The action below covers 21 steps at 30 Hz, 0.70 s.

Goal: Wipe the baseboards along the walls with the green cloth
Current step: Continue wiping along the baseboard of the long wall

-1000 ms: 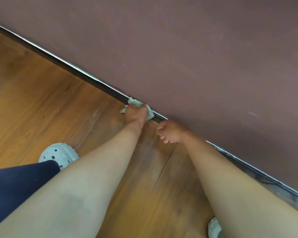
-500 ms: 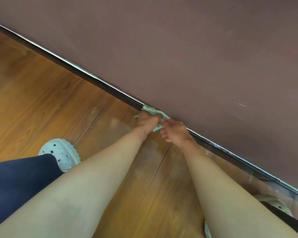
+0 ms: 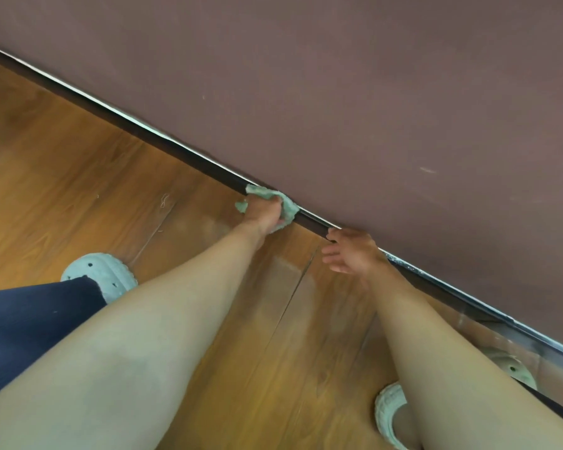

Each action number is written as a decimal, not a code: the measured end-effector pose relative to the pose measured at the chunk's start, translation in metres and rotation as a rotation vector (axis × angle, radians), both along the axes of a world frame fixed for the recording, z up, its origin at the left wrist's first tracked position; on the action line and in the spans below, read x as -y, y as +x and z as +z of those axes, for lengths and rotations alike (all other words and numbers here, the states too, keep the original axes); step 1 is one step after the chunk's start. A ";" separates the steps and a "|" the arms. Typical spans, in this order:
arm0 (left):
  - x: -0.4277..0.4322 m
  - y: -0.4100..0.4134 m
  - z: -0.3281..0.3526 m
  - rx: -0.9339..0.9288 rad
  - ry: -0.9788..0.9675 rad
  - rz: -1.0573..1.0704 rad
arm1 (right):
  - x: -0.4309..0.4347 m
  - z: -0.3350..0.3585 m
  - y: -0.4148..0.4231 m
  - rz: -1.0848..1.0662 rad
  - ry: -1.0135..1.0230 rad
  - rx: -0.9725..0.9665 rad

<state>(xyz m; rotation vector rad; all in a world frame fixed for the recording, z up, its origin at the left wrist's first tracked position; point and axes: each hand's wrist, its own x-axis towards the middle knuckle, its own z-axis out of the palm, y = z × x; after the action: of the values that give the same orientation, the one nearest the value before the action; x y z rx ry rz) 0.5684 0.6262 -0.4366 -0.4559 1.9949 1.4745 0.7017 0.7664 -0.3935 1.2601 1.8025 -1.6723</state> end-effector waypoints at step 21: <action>0.004 -0.002 0.003 -0.161 -0.121 -0.107 | 0.013 0.007 -0.001 0.120 -0.006 0.042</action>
<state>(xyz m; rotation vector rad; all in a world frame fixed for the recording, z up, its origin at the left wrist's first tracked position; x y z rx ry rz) 0.5668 0.6219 -0.4338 -0.2828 2.2077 1.3666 0.7004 0.7539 -0.3869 1.1518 1.8100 -1.5734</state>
